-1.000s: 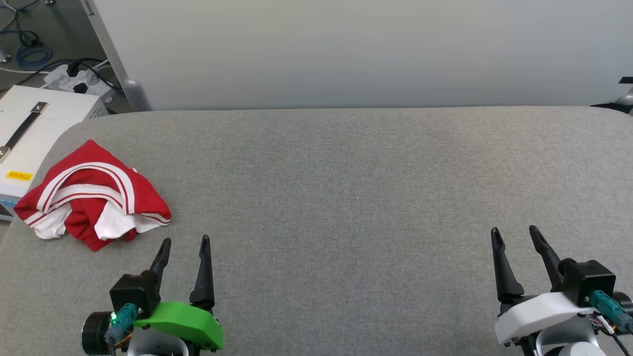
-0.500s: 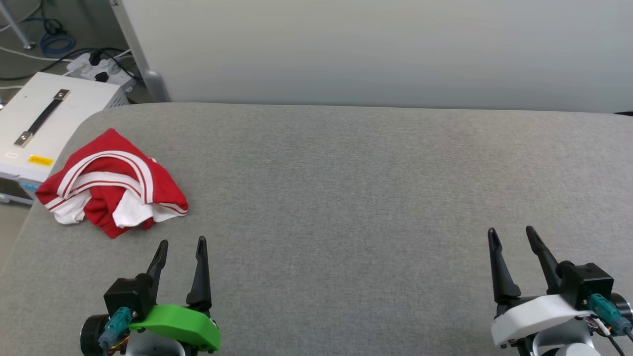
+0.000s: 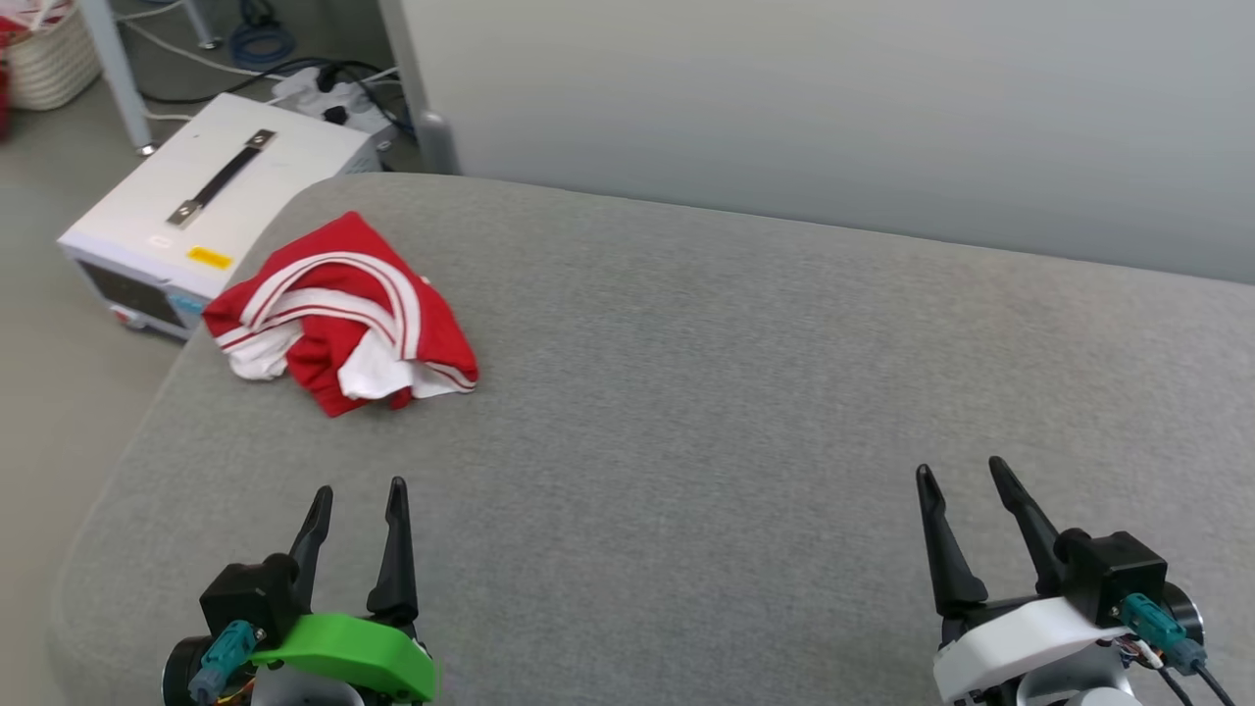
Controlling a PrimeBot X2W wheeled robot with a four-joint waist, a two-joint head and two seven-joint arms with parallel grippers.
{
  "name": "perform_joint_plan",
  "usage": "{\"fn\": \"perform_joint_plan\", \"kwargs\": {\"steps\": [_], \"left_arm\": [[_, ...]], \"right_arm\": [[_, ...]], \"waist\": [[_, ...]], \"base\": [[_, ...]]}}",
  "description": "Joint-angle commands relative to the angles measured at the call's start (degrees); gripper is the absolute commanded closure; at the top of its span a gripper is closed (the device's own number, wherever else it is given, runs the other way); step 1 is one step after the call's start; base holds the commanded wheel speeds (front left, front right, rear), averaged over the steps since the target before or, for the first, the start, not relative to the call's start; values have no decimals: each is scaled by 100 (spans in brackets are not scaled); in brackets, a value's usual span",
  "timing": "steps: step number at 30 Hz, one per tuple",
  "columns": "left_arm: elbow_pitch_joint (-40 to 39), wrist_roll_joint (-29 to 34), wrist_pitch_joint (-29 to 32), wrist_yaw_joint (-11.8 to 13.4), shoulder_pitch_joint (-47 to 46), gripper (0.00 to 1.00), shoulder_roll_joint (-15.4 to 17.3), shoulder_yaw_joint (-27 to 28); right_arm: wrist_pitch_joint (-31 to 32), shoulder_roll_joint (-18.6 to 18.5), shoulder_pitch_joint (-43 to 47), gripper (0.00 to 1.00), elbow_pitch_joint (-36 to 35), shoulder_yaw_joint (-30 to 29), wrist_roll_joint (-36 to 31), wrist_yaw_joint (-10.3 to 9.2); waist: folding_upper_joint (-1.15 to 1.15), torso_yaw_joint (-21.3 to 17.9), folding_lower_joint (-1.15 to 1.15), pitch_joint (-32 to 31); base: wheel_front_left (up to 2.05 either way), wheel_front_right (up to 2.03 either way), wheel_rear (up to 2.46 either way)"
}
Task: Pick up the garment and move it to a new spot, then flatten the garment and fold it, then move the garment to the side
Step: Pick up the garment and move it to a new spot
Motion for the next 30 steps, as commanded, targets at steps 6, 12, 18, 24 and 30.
{"fn": "perform_joint_plan", "kwargs": {"steps": [6,12,18,24,30], "left_arm": [[77,-20,-117,-86,137,0,-26,-4],[131,227,-188,-127,183,0,-18,-37],[124,183,-238,-157,180,0,-24,-95],[40,119,-238,-159,176,0,-26,-117],[-27,70,-238,-159,187,0,-27,-106]], "right_arm": [[-116,-10,72,0,67,104,136,-4],[-186,-10,69,0,78,173,222,-4],[-236,-10,104,0,67,221,276,-4],[-236,-10,77,0,68,209,280,-4],[-236,-10,67,0,84,195,279,-4]], "waist": [[0,750,0,-92],[0,1069,0,-105],[0,1312,0,-86],[0,1384,0,-45],[0,1364,0,-13]], "base": [[0,0,0],[0,0,0],[0,0,0],[0,0,0],[0,0,0]]}}
